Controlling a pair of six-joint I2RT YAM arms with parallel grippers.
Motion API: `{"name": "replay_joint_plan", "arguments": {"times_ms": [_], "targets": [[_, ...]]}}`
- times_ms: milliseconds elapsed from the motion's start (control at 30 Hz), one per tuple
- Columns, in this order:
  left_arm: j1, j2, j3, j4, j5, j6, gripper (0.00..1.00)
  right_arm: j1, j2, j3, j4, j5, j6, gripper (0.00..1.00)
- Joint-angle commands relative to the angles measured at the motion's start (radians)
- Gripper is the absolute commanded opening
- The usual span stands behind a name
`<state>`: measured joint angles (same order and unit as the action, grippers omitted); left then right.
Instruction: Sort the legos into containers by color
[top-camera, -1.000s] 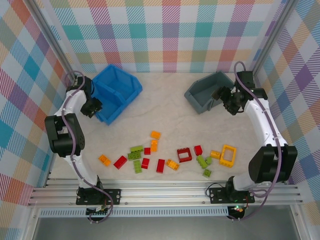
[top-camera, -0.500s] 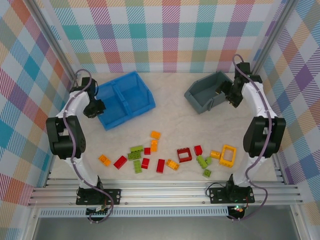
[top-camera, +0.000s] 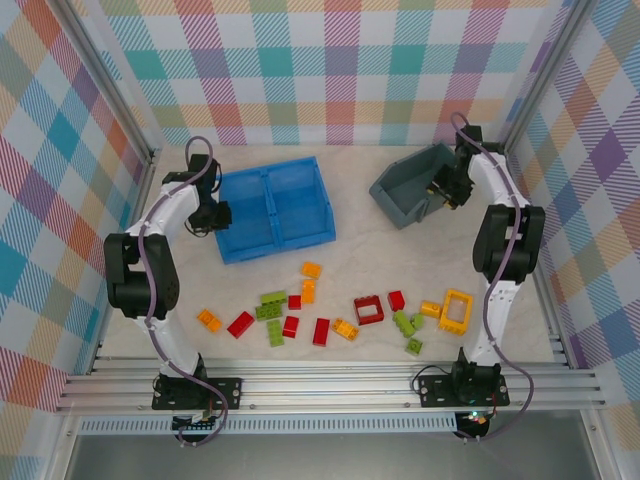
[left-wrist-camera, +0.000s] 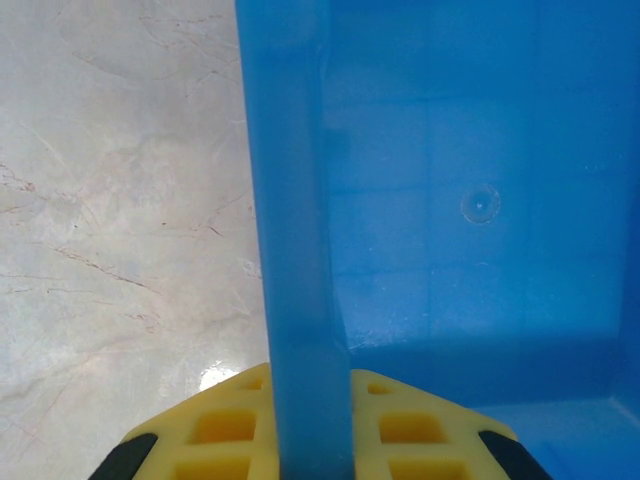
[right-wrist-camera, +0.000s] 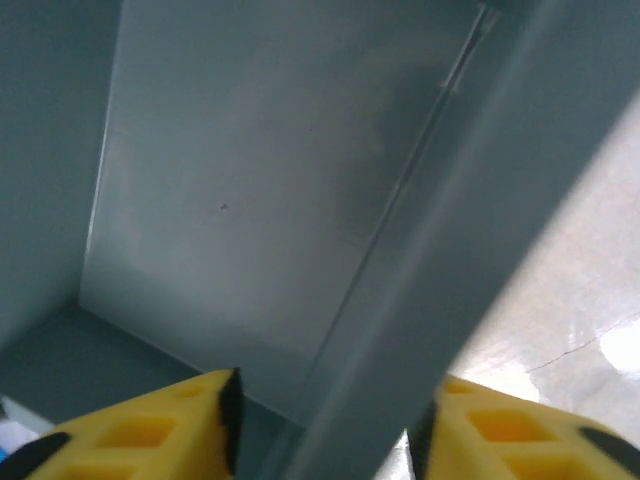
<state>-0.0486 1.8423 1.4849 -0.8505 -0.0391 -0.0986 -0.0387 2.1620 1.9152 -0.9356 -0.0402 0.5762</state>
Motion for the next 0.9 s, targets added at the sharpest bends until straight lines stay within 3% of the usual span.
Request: {"name": "replay_joint_plan", "arguments": {"times_ms": [0,100,233,533,867], "targets": [[-0.013,0.001,0.062,0.030,0.021,0.030,0.00,0.000,-0.010,0.034,-0.061,0.053,-0.052,0.32],[-0.014,0.034,0.103,0.016,0.019,0.044,0.00,0.006,-0.027,0.036,-0.063,0.088,-0.130,0.18],[-0.017,0.071,0.161,0.006,0.032,0.084,0.00,0.034,-0.046,0.044,-0.057,0.073,-0.284,0.09],[-0.061,0.162,0.269,-0.026,0.087,0.140,0.00,0.156,-0.031,0.112,-0.120,0.088,-0.469,0.07],[-0.112,0.186,0.272,-0.032,0.055,0.146,0.00,0.219,0.022,0.151,-0.146,0.069,-0.504,0.06]]}}
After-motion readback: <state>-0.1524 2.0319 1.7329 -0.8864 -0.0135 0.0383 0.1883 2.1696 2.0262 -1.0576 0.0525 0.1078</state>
